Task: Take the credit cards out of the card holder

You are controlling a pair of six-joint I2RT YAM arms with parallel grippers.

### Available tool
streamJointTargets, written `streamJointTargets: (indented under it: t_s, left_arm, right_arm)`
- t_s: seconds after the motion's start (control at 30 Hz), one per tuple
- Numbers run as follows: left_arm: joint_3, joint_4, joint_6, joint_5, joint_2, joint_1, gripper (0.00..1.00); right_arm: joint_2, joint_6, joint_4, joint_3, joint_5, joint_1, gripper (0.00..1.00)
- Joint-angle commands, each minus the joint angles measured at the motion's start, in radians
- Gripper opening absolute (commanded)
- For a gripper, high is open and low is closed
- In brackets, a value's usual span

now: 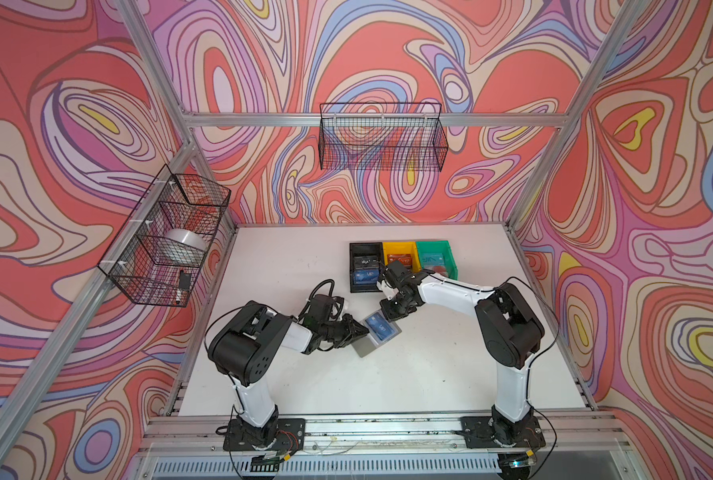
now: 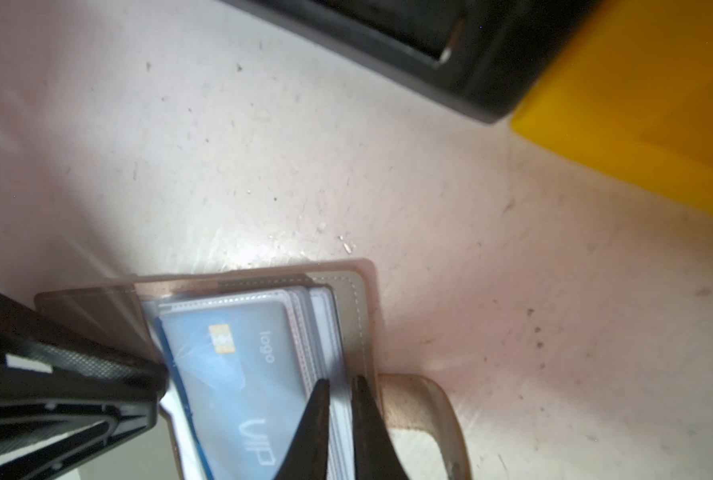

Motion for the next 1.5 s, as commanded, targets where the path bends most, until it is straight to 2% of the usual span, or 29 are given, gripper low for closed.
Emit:
streamJointTargets:
  t_s: [0.0, 0.77, 1.47]
  left_arm:
    - [0.0, 0.005, -0.007, -0.005, 0.012, 0.0, 0.18]
    - [-0.011, 0.076, -0.033, 0.008, 0.038, -0.002, 0.19]
    - [-0.011, 0.025, -0.011, -0.015, 0.04, -0.001, 0.18]
  right_arm:
    - [0.009, -0.007, 0.007, -0.006, -0.014, -0.004, 0.15]
    - [-0.01, 0.015, 0.016, -0.041, -0.079, -0.001, 0.15]
    - [-0.023, 0.034, 0.037, -0.062, -0.099, 0.012, 0.15]
